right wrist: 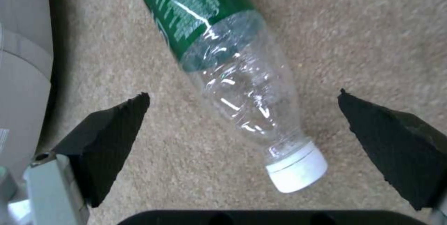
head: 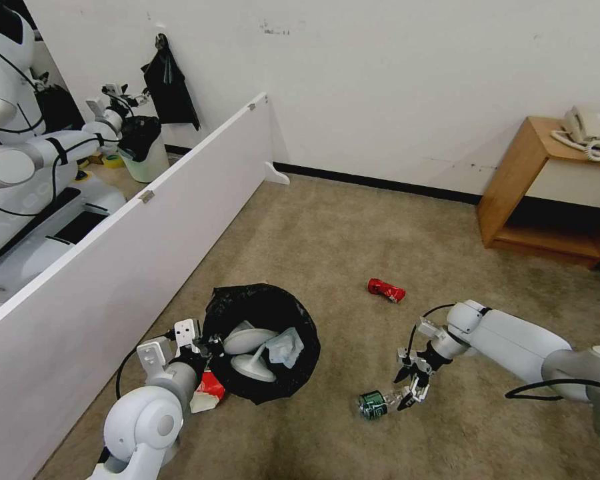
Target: Pick up the trash bin, then pick up the garbage from the floor and place it into the trash bin.
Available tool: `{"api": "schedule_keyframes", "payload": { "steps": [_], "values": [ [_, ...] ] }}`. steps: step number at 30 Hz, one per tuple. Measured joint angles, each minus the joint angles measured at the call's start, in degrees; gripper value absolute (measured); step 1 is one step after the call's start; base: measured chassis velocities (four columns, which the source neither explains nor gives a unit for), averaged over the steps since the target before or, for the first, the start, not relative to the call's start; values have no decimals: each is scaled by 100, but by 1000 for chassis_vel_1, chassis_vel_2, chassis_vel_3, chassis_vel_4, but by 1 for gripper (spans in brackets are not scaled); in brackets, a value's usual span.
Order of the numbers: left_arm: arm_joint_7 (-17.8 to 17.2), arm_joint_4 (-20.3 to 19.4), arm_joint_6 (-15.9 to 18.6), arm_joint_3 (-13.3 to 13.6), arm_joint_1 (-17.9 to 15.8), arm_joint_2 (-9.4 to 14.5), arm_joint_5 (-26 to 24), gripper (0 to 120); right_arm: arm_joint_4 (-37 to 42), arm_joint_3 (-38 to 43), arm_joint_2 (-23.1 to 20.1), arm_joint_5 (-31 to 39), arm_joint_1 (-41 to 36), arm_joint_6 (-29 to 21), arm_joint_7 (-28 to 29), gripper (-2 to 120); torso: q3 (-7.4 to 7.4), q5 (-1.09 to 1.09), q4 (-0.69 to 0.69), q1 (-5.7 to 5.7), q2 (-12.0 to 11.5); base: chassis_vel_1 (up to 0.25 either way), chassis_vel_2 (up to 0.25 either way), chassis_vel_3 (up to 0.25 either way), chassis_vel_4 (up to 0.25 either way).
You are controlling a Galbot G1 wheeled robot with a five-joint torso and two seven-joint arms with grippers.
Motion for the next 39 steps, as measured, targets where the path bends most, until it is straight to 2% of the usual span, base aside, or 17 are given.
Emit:
{"api": "schedule_keyframes", "payload": {
  "steps": [39],
  "values": [
    [31, 42, -9, -85, -62, 33, -61, 0, -401, -119, 531, 6, 128, 54, -124, 100, 0, 0, 0, 0, 0, 0, 0, 0, 0]
  ]
}}
